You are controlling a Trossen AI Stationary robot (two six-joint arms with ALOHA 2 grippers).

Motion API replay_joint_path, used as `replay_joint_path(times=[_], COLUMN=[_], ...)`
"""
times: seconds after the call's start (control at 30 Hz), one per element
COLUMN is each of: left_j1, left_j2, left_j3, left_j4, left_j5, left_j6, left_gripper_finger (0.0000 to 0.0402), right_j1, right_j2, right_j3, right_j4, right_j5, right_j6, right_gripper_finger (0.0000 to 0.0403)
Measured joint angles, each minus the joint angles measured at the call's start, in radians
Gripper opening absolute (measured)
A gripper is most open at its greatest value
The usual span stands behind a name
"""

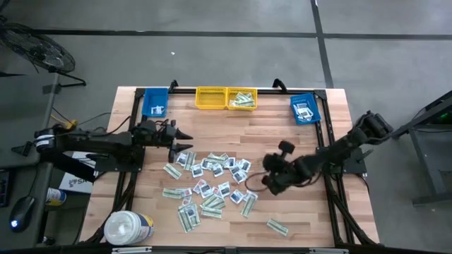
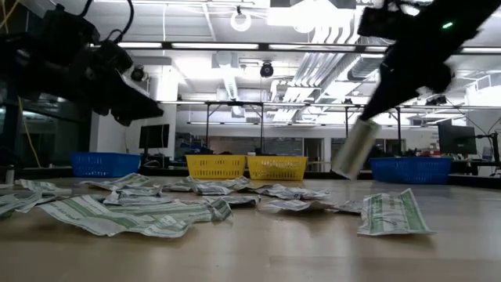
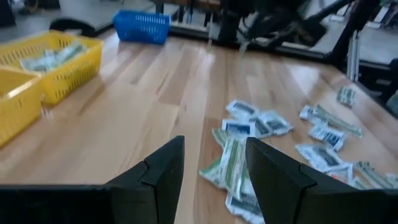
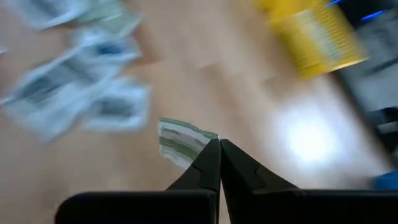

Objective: Pick & Place First Aid Supplies
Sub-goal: Put the green bandage pack into the right yellow bin

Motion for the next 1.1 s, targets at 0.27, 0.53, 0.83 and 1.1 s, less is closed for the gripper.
replay_joint_path(times=[0.27, 0.53, 0.83, 1.1], left_j1=[-0.020, -0.165, -0.196, -0.196], left_j2=[-0.127, -0.200, -0.200, -0.224], left_j3=[0.000, 0.000, 0.000, 0.000], left_j4=[-0.006, -0.005, -0.006, -0.025], left_j5=[-0.014, -0.076, -0.083, -0.085], left_j6=[0.000, 0.000, 0.000, 0.000], left_gripper_finger=[0.0172, 0.0172, 0.0172, 0.0172], right_j1=[-0.212, -0.480, -0.816, -0.984], right_j2=[0.000, 0.000, 0.004, 0.138], right_j3=[0.000, 0.000, 0.000, 0.000], right_j4=[0.144, 0.495, 0.823, 1.012], right_j5=[0.190, 0.159, -0.192, -0.473], right_j6=[-0.256, -0.660, -0.906, -0.887], right_gripper_finger=[0.0000, 0.0000, 0.0000, 0.0000])
